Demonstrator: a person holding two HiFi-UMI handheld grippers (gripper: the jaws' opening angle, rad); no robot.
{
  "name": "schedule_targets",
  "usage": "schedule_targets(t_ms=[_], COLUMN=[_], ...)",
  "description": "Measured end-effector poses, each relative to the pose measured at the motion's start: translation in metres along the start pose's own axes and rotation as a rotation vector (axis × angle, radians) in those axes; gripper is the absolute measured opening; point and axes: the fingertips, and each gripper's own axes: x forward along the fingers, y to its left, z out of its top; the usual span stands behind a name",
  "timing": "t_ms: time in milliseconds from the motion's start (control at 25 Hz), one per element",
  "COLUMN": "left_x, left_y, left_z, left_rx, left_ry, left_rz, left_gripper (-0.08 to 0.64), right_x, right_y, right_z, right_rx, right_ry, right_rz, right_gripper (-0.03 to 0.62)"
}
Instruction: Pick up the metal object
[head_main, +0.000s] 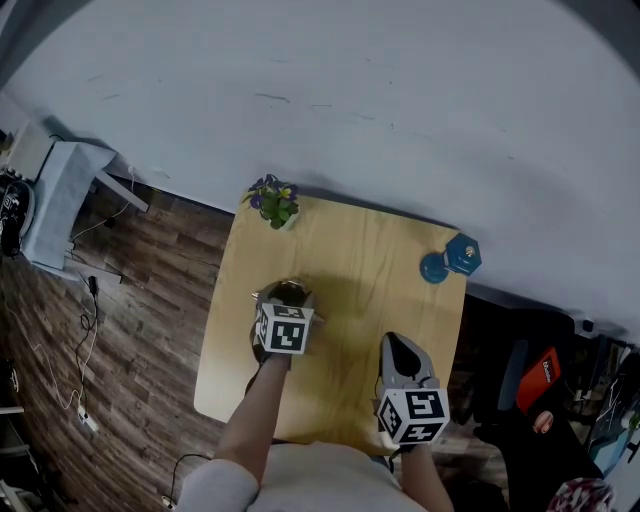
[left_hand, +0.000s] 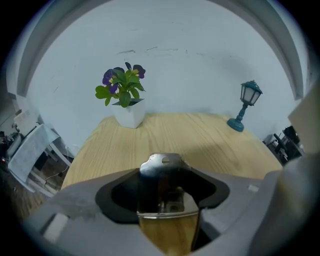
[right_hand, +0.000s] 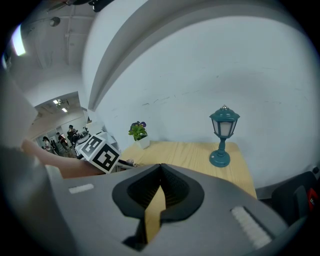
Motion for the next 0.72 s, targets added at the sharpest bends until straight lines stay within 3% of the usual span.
schedule_targets(t_ms=[360,720], left_x=[-0.039,-0.099], left_y=[-0.003,-0.002], left_z=[0.03,0.045], left_rx=[0.068,0.026], left_ry=[-0.18,-0.352], left_rz=[-0.022,-0.102], left_gripper=[0.301,0.301], right_x=[0.005,0.002], right_y=[0.022,0.063], right_z=[0.006,0.021], right_rx=[-0.019,-0.068], right_ry=[-0.021,-0.074], right_rz=[0.036,0.05], right_gripper=[0.002,0.002])
